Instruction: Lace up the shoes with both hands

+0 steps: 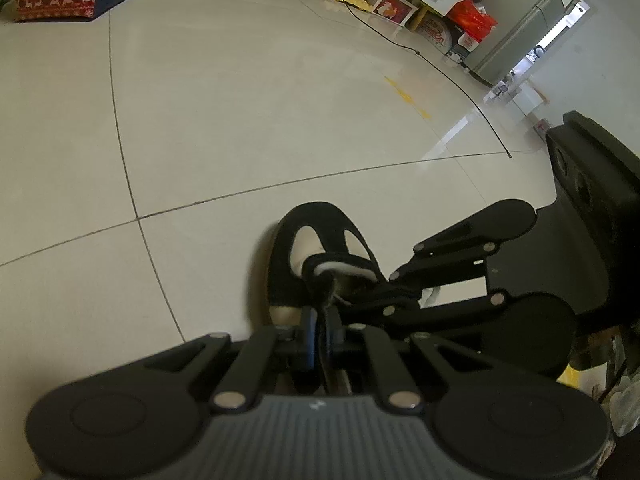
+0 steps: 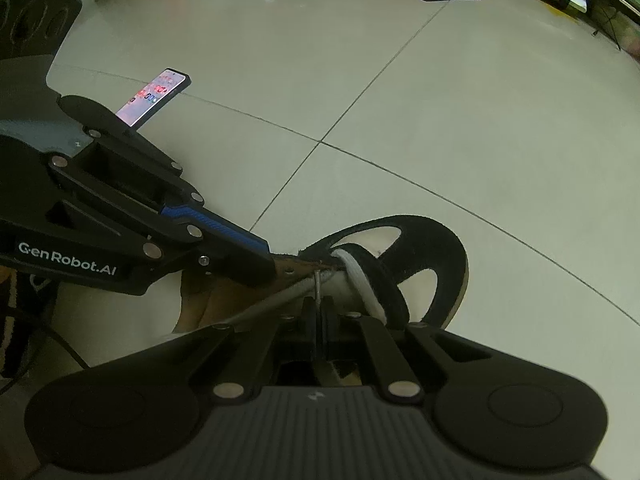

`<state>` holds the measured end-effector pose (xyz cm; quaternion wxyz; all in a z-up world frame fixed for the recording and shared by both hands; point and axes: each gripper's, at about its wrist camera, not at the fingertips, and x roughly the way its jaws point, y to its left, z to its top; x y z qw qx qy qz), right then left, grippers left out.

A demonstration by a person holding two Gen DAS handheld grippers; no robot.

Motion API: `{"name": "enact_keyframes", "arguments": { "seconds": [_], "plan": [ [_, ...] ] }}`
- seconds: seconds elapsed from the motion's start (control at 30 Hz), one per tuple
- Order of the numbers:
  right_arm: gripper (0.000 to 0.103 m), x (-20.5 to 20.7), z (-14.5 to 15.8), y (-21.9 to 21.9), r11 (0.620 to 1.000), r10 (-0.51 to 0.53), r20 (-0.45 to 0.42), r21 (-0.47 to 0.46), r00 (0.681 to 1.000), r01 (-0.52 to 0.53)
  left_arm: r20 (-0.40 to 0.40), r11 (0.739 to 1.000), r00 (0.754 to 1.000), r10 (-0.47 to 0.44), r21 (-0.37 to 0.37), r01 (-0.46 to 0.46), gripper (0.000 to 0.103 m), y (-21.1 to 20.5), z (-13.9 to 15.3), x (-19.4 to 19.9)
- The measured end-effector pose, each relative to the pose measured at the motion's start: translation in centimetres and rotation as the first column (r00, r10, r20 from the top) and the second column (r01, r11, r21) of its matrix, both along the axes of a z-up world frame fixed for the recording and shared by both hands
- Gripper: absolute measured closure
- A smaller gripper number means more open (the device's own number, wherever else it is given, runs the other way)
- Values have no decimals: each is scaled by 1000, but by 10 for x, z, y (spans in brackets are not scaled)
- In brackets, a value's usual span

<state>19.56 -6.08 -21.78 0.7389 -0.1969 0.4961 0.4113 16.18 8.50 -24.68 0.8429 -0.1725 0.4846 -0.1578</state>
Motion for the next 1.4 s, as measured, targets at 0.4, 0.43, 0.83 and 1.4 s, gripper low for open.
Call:
{"name": "enact_keyframes", "arguments": {
  "seconds": [0.4,0.43,0.83,1.4],
  "plan": [
    [100,-12,3,-4,999,55,75,-3,996,-55,-3,1000,1000,0,2,0,93,1,-2,2],
    [100,-13,1,-3,998,56,82,-4,995,-56,-5,1000,1000,0,0,0,94,1,-2,2],
    [100,-14,-2,4,999,33,126,10,992,-34,-35,993,999,-8,-121,4,77,12,-8,10],
    [100,-10,6,-4,999,-33,93,42,995,29,-110,934,978,177,-295,-203,88,22,-41,26]
  ]
}}
